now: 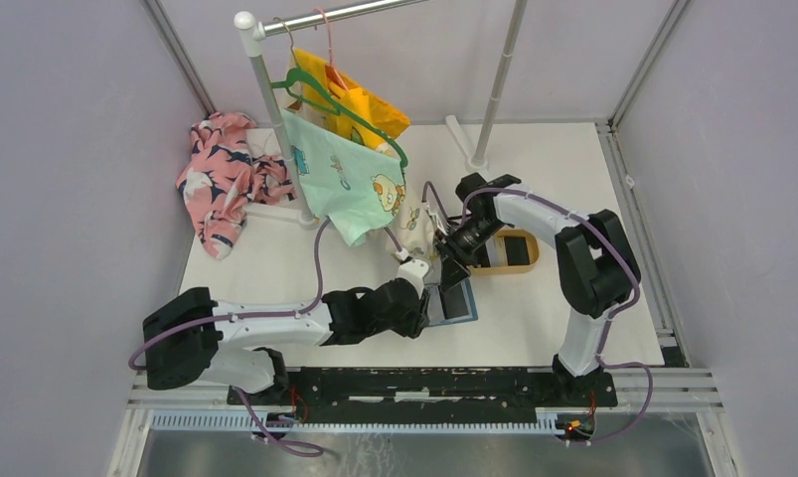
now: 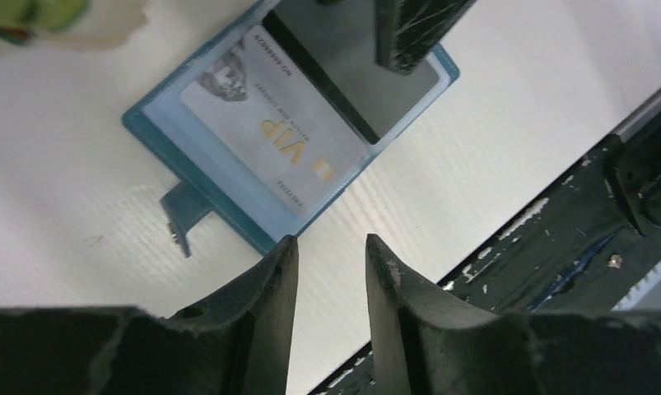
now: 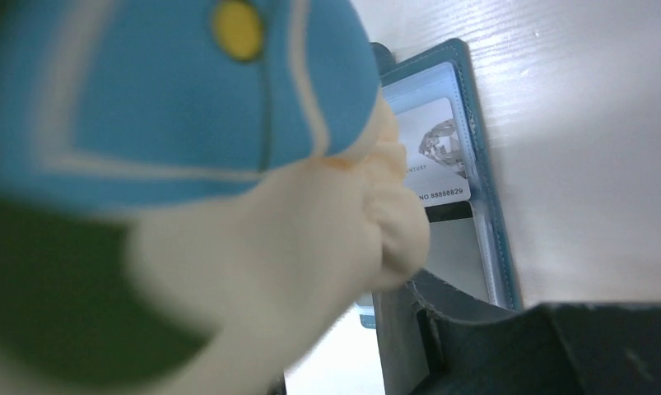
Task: Put the credit cards into the card holder
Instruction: Insert the credit card into the card holder, then turn over the card slot in the card holder.
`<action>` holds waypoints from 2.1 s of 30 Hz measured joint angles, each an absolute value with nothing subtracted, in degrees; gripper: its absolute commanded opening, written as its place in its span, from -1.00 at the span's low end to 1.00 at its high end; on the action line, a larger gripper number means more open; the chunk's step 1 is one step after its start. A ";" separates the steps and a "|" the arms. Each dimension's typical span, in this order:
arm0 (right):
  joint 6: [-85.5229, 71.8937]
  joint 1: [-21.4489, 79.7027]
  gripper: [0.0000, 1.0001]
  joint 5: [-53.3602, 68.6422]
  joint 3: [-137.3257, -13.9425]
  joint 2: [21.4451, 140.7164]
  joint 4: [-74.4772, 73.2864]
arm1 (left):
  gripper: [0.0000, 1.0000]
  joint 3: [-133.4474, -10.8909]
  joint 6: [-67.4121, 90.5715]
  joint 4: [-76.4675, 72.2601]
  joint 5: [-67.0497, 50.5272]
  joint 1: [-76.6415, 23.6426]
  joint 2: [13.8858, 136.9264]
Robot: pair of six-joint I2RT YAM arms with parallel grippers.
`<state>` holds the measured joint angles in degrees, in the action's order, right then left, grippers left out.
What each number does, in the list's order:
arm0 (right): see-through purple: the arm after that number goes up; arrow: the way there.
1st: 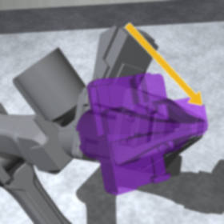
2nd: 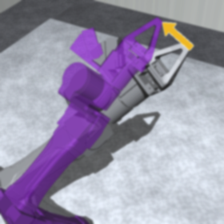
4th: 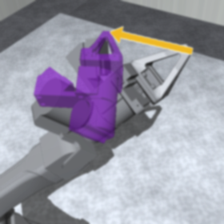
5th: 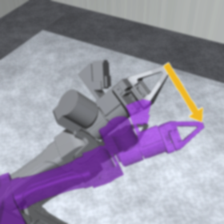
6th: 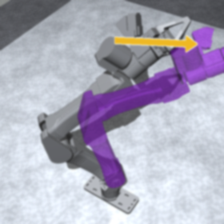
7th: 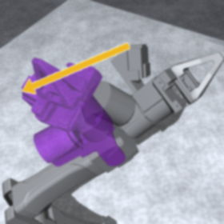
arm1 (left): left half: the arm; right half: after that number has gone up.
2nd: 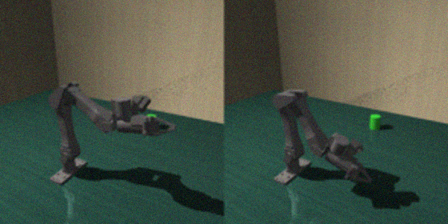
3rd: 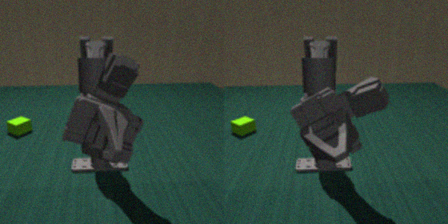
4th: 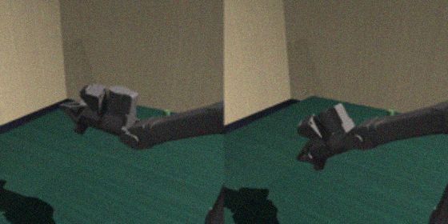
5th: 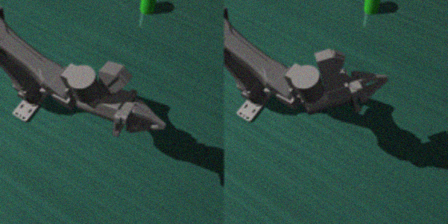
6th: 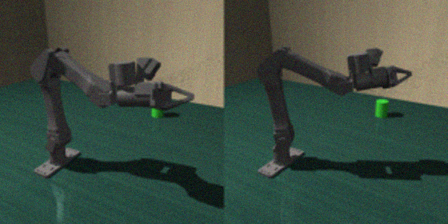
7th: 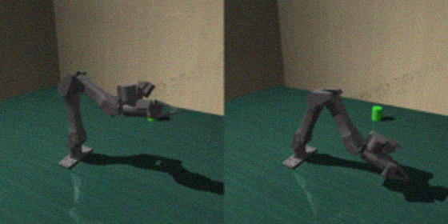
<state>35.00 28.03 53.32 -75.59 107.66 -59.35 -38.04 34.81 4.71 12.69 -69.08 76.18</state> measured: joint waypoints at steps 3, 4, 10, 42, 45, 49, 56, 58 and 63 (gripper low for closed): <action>37.08 28.03 -0.06 53.12 -75.33 105.14 -59.51 | -0.19 -38.04 34.41 6.96 15.18 -69.08 75.05; 37.43 28.03 -0.07 52.69 -74.83 104.03 -58.92 | -0.22 -38.02 34.41 7.73 16.05 -69.08 74.52; 41.32 28.03 -0.07 47.22 -65.23 91.39 -52.01 | -0.44 -37.76 34.44 11.94 21.52 -69.06 73.23; 69.17 36.60 -0.78 22.85 -34.33 77.10 -23.44 | -0.87 -40.99 32.32 10.02 20.73 -63.00 87.59; 68.82 37.54 -0.77 21.54 -34.89 77.47 -23.90 | -0.87 -41.10 31.77 10.07 20.16 -62.83 87.59; 68.42 37.76 -0.70 21.23 -34.92 77.41 -23.97 | -0.85 -41.10 31.00 9.80 18.63 -62.48 87.37; 68.40 35.99 -0.51 20.91 -34.92 76.44 -24.40 | -0.37 -39.11 31.09 10.76 18.09 -62.85 81.80; 68.38 34.30 -0.48 21.85 -34.89 75.29 -24.49 | -0.31 -37.93 31.31 10.81 18.09 -63.11 77.38; 67.81 32.18 -0.48 24.12 -34.89 72.71 -24.36 | -0.22 -35.79 32.62 10.48 17.54 -63.13 69.01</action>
